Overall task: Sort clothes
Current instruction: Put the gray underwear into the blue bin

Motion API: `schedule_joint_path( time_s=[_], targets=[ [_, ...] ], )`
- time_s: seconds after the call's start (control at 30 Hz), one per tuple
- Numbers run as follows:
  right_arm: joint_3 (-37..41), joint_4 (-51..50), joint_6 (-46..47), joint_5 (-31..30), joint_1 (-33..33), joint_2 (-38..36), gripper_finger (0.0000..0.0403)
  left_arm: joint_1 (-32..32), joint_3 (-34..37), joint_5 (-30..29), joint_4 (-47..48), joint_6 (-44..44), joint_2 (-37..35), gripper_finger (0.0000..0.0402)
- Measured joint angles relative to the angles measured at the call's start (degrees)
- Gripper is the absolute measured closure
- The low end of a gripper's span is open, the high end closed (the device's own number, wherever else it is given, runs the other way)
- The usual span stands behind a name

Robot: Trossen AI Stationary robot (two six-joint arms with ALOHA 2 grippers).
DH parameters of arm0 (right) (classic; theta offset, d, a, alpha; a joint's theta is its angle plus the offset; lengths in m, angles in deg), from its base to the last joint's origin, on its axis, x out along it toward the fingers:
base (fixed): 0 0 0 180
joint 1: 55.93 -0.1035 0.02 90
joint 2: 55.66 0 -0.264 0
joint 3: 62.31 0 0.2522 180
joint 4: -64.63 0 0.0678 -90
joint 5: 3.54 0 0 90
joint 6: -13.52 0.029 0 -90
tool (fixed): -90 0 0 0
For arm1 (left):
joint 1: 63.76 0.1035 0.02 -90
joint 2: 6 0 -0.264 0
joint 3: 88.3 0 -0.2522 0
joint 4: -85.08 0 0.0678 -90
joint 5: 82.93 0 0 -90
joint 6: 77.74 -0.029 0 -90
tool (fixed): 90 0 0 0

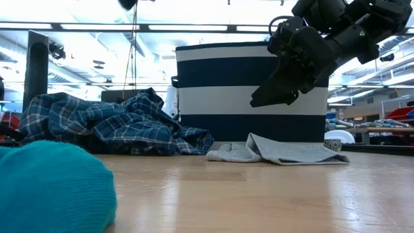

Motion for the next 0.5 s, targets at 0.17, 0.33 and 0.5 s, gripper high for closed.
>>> schedule_joint_path(
  time_s=[0.17, 0.33, 0.5],
  targets=[
    [0.0, 1.7, 0.0, 0.0, 0.0, 0.0, 0.0224, -0.7, 9.0, 0.0, -2.5, 1.3, -3.0, 0.0296],
    [0.0, 2.0, -0.5, 0.0, 0.0, 0.0, 0.0224, -1.6, 17.2, 0.0, -4.1, 1.4, -3.2, 0.0296],
    [0.0, 0.9, -0.5, 0.0, -1.1, 0.0, 0.0224, -3.6, 26.5, 0.0, -14.5, 1.3, -3.8, 0.0296]
  ],
)
